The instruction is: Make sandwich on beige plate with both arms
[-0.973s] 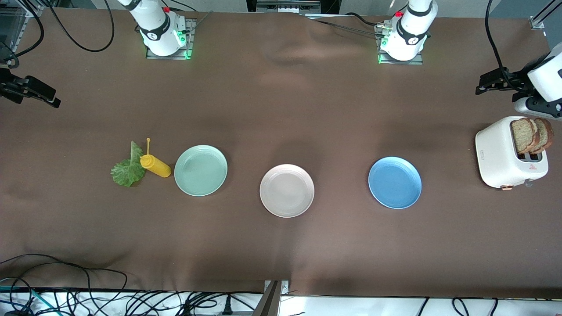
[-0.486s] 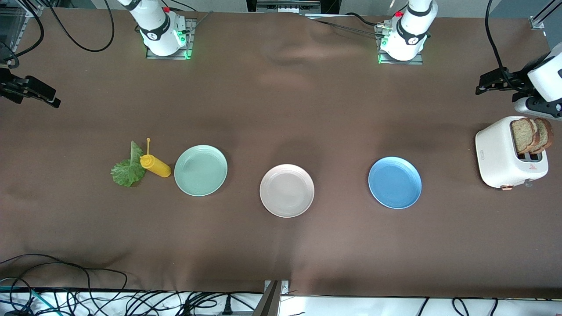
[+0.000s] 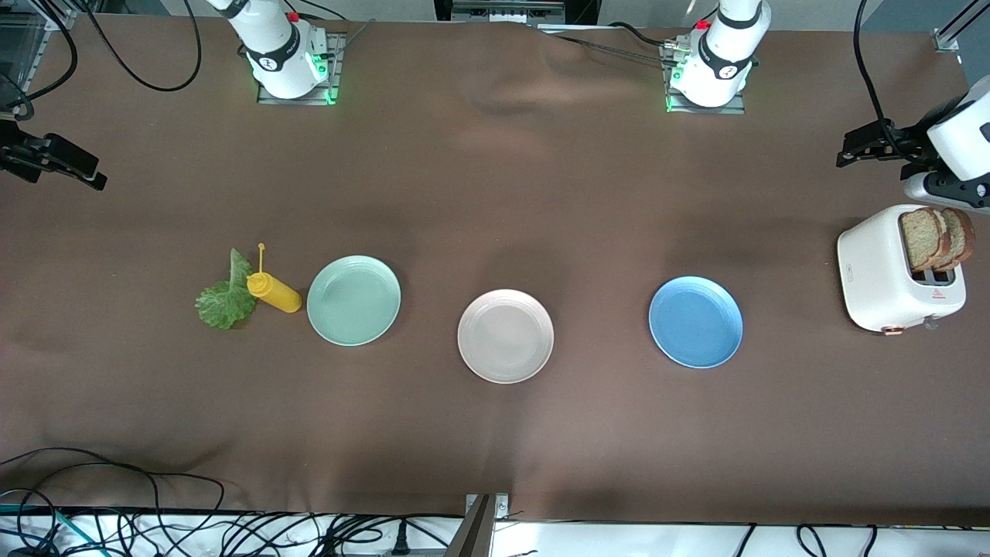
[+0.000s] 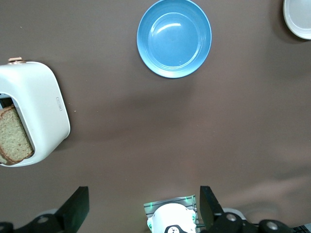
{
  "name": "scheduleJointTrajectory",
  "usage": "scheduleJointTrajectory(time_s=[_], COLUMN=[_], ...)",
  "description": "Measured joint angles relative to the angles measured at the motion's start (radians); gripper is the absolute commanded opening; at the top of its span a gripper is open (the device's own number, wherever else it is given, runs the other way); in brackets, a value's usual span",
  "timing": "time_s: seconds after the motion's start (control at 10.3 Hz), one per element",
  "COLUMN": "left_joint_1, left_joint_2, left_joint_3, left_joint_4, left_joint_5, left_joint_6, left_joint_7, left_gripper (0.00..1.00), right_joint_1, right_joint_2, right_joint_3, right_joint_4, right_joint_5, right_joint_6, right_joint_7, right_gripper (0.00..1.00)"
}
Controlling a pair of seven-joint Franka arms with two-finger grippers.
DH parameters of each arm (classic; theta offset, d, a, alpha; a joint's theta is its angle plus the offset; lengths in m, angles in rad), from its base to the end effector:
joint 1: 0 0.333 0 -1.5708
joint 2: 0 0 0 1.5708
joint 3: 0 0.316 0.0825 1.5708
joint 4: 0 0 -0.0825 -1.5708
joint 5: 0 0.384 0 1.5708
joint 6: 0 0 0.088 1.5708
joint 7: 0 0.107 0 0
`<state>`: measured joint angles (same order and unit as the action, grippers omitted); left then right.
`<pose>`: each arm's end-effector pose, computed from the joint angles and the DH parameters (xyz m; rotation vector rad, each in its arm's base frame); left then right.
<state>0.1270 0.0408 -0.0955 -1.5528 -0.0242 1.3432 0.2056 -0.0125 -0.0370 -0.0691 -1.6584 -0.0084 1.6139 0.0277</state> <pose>0.5396 0.0151 0.5938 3.0492 -0.2706 -0.3772 0.5437 -0.0460 0.6071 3.1313 -0.1706 -0.0121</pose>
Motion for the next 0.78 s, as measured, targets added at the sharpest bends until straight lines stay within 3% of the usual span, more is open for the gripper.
scheduleJointTrajectory(time_s=[0.78], left_joint_1=[0.003], left_joint_2=[0.0], left_joint_3=[0.002], left_joint_4=[-0.009], left_joint_5=[0.038], left_joint_6=[0.003], left_joint_7=[-0.001], left_gripper=[1.0], right_joint_1=[0.0], right_joint_2=[0.0], right_joint_3=[0.0], right_joint_4=[0.0], right_joint_5=[0.0], right_joint_6=[0.0], right_joint_7=[0.0], right_gripper=[1.0])
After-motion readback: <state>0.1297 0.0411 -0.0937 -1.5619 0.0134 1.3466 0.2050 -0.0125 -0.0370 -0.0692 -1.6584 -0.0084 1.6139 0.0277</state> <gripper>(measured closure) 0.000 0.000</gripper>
